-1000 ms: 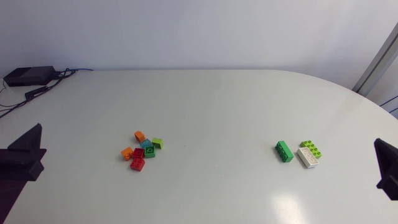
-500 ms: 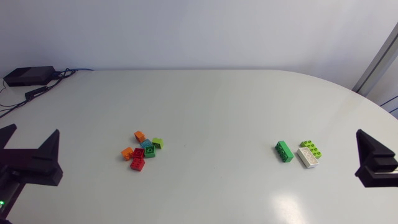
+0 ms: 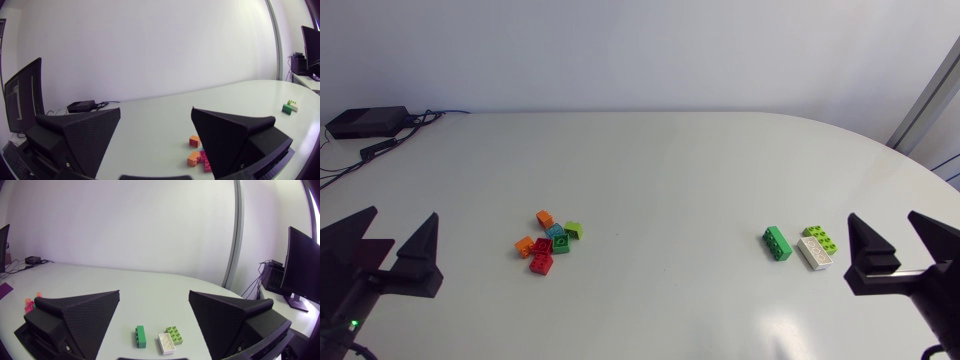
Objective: Sort duplo bricks by size, large to the right and small to the left
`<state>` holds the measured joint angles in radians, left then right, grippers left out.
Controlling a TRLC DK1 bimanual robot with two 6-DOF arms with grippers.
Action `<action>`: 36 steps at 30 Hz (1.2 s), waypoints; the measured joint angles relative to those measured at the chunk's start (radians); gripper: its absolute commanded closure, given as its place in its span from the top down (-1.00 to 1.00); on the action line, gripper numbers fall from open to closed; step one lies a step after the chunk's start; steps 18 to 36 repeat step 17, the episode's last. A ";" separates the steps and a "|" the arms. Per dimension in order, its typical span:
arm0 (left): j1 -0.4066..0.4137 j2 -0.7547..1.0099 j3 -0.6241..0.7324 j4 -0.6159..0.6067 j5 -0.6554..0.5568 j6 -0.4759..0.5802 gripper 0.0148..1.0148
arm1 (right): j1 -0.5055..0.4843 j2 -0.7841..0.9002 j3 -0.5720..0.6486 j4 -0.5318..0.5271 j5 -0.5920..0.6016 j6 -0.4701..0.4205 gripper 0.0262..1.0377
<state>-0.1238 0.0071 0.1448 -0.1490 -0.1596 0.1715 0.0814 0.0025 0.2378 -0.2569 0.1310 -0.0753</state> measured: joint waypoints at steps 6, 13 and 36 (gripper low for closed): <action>0.047 0.000 -0.049 0.055 0.062 -0.056 0.94 | -0.031 0.000 -0.088 0.101 -0.054 0.016 0.92; 0.103 0.000 -0.108 0.121 0.137 -0.122 0.94 | -0.067 0.001 -0.184 0.224 -0.117 0.043 0.92; 0.116 0.000 -0.121 0.135 0.150 -0.141 0.94 | -0.075 0.000 -0.195 0.257 -0.126 0.056 0.92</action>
